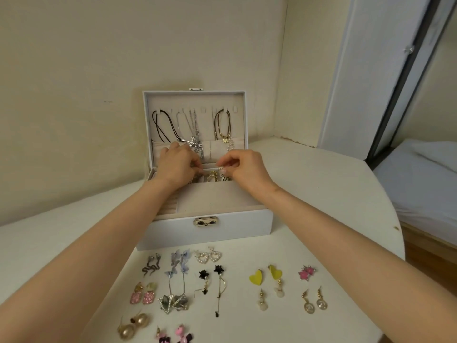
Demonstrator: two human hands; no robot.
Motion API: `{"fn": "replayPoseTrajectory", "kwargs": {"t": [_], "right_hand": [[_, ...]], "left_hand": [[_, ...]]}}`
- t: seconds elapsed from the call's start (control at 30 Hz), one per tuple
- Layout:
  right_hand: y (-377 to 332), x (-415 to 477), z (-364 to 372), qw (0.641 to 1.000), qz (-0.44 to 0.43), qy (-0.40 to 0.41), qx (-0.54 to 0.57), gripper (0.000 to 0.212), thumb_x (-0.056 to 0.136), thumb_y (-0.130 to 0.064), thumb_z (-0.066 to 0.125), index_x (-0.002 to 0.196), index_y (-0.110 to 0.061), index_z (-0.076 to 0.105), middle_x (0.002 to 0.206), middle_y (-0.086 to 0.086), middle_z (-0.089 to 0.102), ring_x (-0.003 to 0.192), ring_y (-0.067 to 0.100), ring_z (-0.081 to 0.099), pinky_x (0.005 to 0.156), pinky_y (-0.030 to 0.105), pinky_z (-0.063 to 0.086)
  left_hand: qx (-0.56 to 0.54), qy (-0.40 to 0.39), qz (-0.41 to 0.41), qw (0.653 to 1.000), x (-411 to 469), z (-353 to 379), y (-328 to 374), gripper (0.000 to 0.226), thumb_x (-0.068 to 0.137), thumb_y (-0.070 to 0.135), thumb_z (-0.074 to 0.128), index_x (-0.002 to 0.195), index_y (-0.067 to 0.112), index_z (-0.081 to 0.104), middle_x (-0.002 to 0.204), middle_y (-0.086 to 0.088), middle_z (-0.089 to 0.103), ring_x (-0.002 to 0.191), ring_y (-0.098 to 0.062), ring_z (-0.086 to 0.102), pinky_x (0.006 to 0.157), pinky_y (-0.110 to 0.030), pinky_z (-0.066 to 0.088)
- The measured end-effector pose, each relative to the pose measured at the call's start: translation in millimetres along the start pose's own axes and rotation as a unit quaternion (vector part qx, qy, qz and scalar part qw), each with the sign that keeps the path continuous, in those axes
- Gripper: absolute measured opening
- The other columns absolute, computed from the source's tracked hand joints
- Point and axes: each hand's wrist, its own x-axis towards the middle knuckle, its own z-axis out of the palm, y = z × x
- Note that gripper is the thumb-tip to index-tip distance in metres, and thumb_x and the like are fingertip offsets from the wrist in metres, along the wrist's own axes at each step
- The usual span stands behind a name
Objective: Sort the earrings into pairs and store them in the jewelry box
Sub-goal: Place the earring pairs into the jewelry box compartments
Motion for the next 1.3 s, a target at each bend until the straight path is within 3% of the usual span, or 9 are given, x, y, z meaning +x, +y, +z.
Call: {"fn": "replayPoseTrajectory", "kwargs": {"t": [0.1, 0.23, 0.33, 0.5, 0.63, 0.8, 1.1, 1.3], "right_hand": [[-2, 3, 2, 1.000, -0.010, -0.012, -0.012, 0.019, 0.074, 0.008, 0.068, 0.089, -0.003, 0.074, 0.071, -0.003, 0.060, 0.065, 0.005, 0.053, 0.073, 0.016, 0.046], [-5, 11, 12, 0.999, -0.021, -0.027, -0.023, 0.020, 0.074, 0.007, 0.067, 0.090, -0.005, 0.074, 0.076, 0.002, 0.063, 0.074, 0.011, 0.056, 0.076, 0.019, 0.047], [-11, 17, 20, 0.998, -0.028, -0.042, -0.031, 0.020, 0.075, 0.006, 0.067, 0.091, -0.004, 0.073, 0.084, 0.007, 0.069, 0.080, 0.014, 0.059, 0.082, 0.023, 0.048], [-17, 23, 30, 0.992, -0.034, -0.078, -0.096, 0.015, 0.075, -0.001, 0.071, 0.088, -0.008, 0.075, 0.091, 0.006, 0.073, 0.087, 0.015, 0.063, 0.083, 0.025, 0.047], [-19, 20, 30, 0.989, -0.042, -0.092, -0.112, 0.018, 0.076, 0.002, 0.067, 0.088, -0.008, 0.076, 0.091, 0.007, 0.073, 0.079, 0.007, 0.055, 0.077, 0.019, 0.039], [-19, 21, 28, 0.990, -0.044, -0.085, -0.099, 0.017, 0.076, 0.002, 0.068, 0.086, -0.008, 0.076, 0.088, 0.009, 0.073, 0.087, 0.018, 0.064, 0.083, 0.026, 0.047], [-17, 25, 30, 0.986, -0.042, -0.112, -0.113, 0.019, 0.075, 0.006, 0.067, 0.087, -0.006, 0.076, 0.089, 0.010, 0.073, 0.084, 0.015, 0.063, 0.080, 0.023, 0.047], [-18, 26, 33, 0.981, -0.060, -0.131, -0.131, 0.021, 0.076, 0.008, 0.063, 0.086, -0.007, 0.075, 0.091, 0.009, 0.073, 0.091, 0.021, 0.066, 0.088, 0.035, 0.050]], "left_hand": [[-0.011, 0.027, -0.001, 1.000, 0, 2, -1, 0.015, 0.086, 0.029, 0.061, 0.096, 0.023, 0.070, 0.110, -0.006, 0.059, 0.111, -0.029, 0.043, 0.090, -0.039, 0.031], [-0.082, 0.148, -0.025, 0.985, -1, 1, -7, 0.016, 0.090, 0.018, 0.053, 0.100, 0.015, 0.065, 0.104, -0.008, 0.064, 0.103, -0.031, 0.050, 0.086, -0.039, 0.036], [-0.094, 0.183, -0.043, 0.978, -1, 0, -12, 0.016, 0.089, 0.013, 0.049, 0.099, 0.012, 0.062, 0.102, -0.010, 0.065, 0.099, -0.032, 0.053, 0.083, -0.041, 0.040], [-0.094, 0.188, -0.051, 0.976, -2, 4, -13, 0.016, 0.090, 0.014, 0.048, 0.101, 0.010, 0.059, 0.102, -0.011, 0.065, 0.099, -0.033, 0.054, 0.083, -0.040, 0.038], [-0.094, 0.189, -0.045, 0.976, -3, 4, -9, 0.016, 0.091, 0.016, 0.048, 0.102, 0.010, 0.058, 0.102, -0.009, 0.064, 0.100, -0.031, 0.053, 0.084, -0.038, 0.036], [-0.098, 0.184, -0.052, 0.977, -5, 2, -7, 0.016, 0.091, 0.017, 0.047, 0.102, 0.011, 0.058, 0.103, -0.009, 0.064, 0.101, -0.030, 0.052, 0.084, -0.037, 0.035], [-0.102, 0.178, -0.056, 0.977, -7, 0, -5, 0.018, 0.093, 0.019, 0.047, 0.103, 0.010, 0.059, 0.104, -0.008, 0.064, 0.103, -0.029, 0.052, 0.085, -0.035, 0.035], [-0.104, 0.171, -0.055, 0.978, -8, -2, -2, 0.019, 0.093, 0.019, 0.047, 0.103, 0.009, 0.059, 0.104, -0.009, 0.064, 0.105, -0.028, 0.051, 0.086, -0.035, 0.034]]}}
